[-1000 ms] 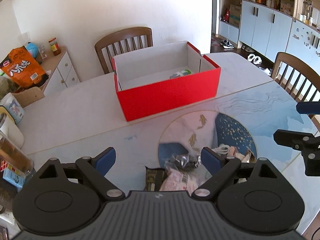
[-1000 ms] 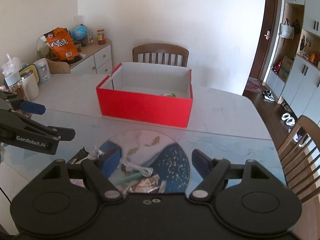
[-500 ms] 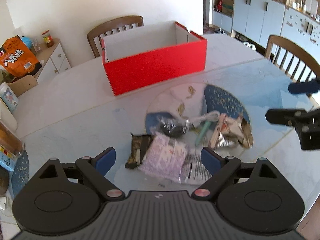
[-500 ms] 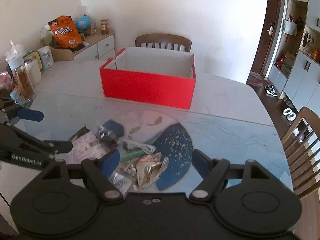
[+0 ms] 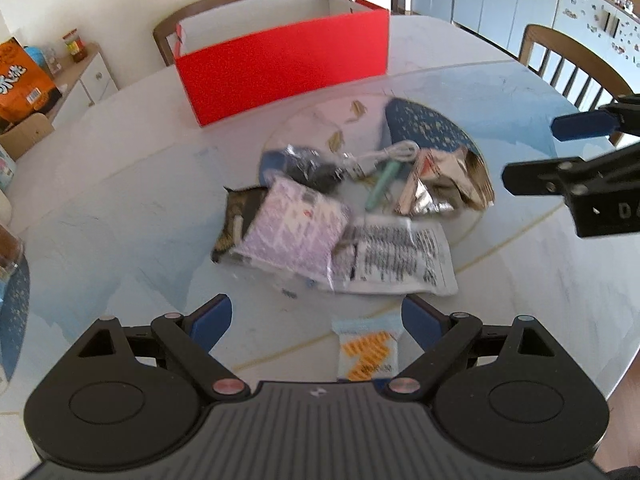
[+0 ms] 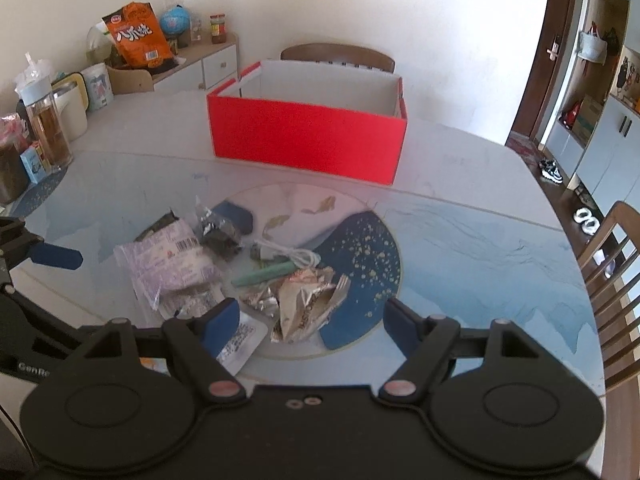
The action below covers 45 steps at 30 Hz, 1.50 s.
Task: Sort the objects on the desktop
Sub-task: 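Grasp the blue-white biscuit packet with the left gripper while the right grasps the silver foil wrapper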
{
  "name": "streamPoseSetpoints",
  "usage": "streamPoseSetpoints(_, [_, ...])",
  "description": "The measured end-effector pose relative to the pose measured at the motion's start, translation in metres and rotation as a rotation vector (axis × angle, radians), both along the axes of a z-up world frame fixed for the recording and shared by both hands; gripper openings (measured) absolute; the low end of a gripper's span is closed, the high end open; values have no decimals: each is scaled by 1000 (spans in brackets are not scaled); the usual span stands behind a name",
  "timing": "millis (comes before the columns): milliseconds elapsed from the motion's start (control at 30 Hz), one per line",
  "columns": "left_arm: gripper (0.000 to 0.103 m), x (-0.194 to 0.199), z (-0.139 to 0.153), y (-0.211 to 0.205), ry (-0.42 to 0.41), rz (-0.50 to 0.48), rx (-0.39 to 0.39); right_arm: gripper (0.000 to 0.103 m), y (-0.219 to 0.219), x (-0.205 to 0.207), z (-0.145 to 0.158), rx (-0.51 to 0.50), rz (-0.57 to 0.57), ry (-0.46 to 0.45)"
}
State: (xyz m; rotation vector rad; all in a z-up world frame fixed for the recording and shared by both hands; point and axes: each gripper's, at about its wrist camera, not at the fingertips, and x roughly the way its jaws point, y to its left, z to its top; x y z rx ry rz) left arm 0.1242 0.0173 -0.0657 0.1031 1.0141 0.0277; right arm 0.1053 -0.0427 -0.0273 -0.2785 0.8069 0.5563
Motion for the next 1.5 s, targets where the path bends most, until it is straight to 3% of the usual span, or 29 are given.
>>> streamPoseSetpoints(533, [92,-12,-44,-8,57,-5,-46,78,10,13,-40,-34,-2,45])
streamPoseSetpoints(1000, [88,-17,-56,-4,-2,2,-76,76,20,36,-64,-43,-33,60])
streamPoseSetpoints(1100, [87,-17,-57,-4,-6,1,-82,72,23,39,-65,-40,-37,63])
streamPoseSetpoints(1200, [87,-19,-58,-4,-10,0,-82,60,25,40,-67,-42,-30,65])
streamPoseSetpoints(1333, [79,-21,-57,-4,-20,-7,-83,55,26,39,-69,-41,-28,69])
streamPoseSetpoints(1400, [71,-22,-55,-4,-27,-8,-82,52,27,39,-69,-40,-24,71])
streamPoseSetpoints(1500, [49,-23,-52,-5,-33,-16,-82,43,28,38,-68,-42,-21,70])
